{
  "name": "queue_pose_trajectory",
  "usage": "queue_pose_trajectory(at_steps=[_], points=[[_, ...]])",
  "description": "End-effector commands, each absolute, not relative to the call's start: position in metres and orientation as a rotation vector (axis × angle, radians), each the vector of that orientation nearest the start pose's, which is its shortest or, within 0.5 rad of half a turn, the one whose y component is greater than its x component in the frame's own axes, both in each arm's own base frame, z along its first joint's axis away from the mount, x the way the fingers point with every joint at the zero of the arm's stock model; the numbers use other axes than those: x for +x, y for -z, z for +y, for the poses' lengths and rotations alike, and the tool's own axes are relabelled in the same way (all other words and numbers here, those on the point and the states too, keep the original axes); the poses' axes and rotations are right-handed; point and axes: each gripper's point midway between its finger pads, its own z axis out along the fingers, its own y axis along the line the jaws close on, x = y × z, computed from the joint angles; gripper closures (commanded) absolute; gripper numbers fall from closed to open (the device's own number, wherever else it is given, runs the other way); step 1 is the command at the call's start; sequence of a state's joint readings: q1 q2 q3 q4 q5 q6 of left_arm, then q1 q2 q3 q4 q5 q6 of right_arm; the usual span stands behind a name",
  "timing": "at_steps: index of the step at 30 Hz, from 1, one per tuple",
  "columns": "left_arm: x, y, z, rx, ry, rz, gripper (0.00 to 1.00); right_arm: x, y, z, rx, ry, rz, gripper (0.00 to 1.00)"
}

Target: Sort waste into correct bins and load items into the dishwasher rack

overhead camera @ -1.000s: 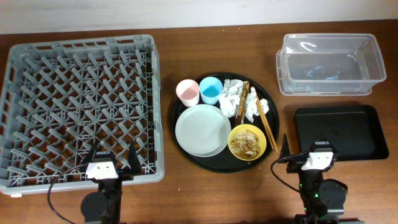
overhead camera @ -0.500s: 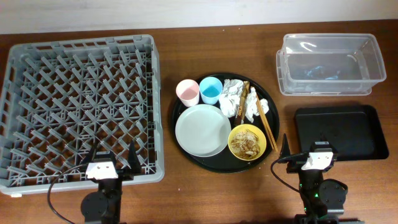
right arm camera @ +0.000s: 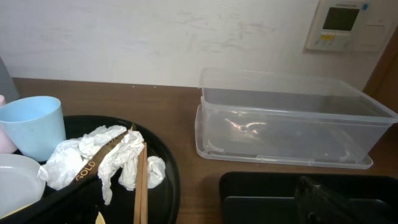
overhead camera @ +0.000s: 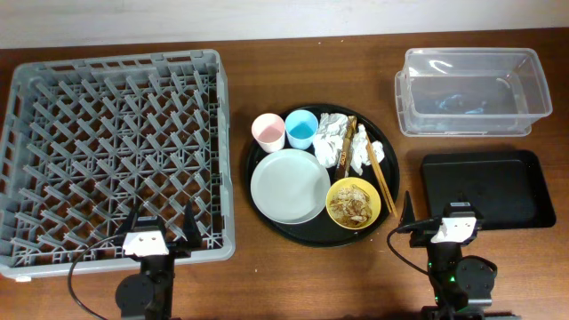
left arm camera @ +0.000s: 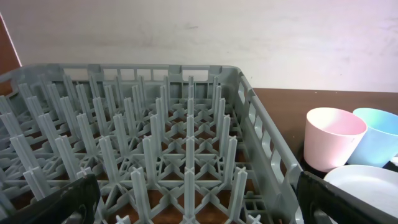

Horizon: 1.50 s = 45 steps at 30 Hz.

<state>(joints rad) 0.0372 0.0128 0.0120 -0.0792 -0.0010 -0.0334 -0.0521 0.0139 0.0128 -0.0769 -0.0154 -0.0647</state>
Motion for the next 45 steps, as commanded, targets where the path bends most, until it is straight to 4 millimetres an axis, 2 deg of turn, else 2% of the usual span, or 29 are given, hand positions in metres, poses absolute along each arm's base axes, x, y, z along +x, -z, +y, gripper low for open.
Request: queue_pose_trajectory(at_steps=[1,25,26,27,29,30,31,32,33,35,38,42,45], points=[[0.246,-0.156,0.011,-0.052,-0.022,1.651,0.01,0.246,-0.155,-0.014,-0.014,0.094,1.652,0.01],[0.246,-0.156,0.011,-0.053,-0.023,1.650,0.01,0.246,-0.155,-0.014,-0.014,0.094,1.652,0.01],[0.246,-0.161,0.009,-0.049,-0.008,1.631,0.01,0.246,-0.155,-0.014,-0.014,0.094,1.652,0.01],[0.246,-0.172,-0.005,-0.021,0.093,1.588,0.01,0.246,-0.155,-0.014,-0.014,0.094,1.652,0.01],[0.239,-0.186,-0.047,0.109,0.360,1.536,0.01,0.246,-0.155,-0.014,-0.014,0.094,1.652,0.01],[0.226,-0.188,-0.078,0.237,0.539,1.530,0.01,0.246,-0.155,-0.014,-0.014,0.094,1.652,0.01],[0.213,-0.198,-0.098,0.346,0.643,1.482,0.01,0.246,-0.155,-0.014,-0.014,0.094,1.652,0.01],[0.198,-0.211,-0.113,0.469,0.701,1.406,0.01,0.246,-0.155,-0.014,-0.014,0.094,1.652,0.01],[0.190,-0.219,-0.120,0.529,0.718,1.359,0.01,0.246,-0.155,-0.014,-0.014,0.094,1.652,0.02],[0.169,-0.248,-0.130,0.665,0.695,1.183,0.00,0.246,-0.155,-0.014,-0.014,0.094,1.652,0.01],[0.154,-0.286,-0.126,0.643,0.668,1.028,0.01,0.246,-0.155,-0.014,-0.014,0.094,1.652,0.01],[0.164,-0.303,-0.118,0.556,0.664,1.075,0.01,0.246,-0.155,-0.014,-0.015,0.094,1.652,0.01],[0.182,-0.307,-0.117,0.527,0.686,1.232,0.01,0.246,-0.155,-0.014,-0.014,0.094,1.652,0.01]])
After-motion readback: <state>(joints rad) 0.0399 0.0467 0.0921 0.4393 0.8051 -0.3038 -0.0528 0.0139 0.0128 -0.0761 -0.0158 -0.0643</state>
